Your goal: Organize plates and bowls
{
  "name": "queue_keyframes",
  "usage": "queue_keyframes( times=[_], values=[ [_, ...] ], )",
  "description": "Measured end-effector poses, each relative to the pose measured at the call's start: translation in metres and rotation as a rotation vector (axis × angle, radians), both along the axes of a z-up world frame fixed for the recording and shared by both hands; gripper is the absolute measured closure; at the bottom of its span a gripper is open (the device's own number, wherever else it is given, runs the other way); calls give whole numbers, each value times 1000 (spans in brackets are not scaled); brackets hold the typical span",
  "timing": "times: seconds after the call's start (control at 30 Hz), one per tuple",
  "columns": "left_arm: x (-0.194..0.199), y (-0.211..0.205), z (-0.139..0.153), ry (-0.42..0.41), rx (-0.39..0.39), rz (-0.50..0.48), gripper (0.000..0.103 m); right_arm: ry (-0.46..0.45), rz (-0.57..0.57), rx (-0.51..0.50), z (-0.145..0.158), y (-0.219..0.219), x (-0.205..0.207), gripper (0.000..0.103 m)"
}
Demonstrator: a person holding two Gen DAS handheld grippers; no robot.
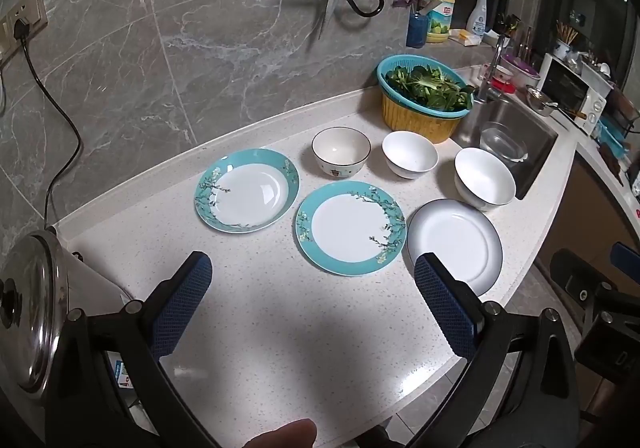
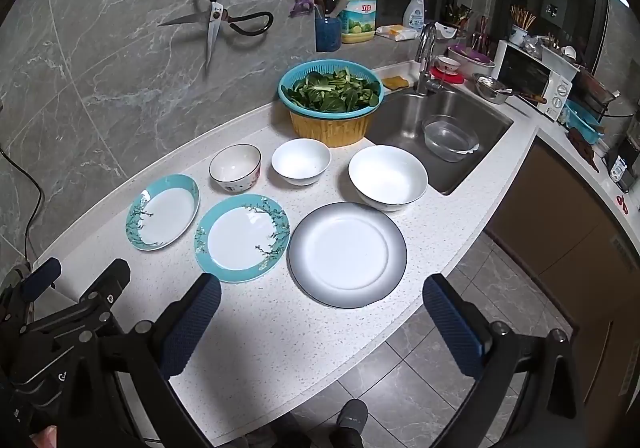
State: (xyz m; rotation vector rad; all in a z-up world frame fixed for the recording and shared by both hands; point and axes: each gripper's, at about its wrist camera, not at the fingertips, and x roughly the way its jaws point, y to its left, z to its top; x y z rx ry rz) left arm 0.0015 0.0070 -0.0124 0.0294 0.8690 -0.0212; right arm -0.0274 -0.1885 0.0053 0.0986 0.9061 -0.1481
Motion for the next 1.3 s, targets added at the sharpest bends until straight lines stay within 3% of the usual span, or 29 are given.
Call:
queue_keyframes(
  times=[1.3],
  values=[
    [4, -3, -8, 18, -3, -4, 0, 5, -1, -1, -3, -2, -3, 0]
  ],
)
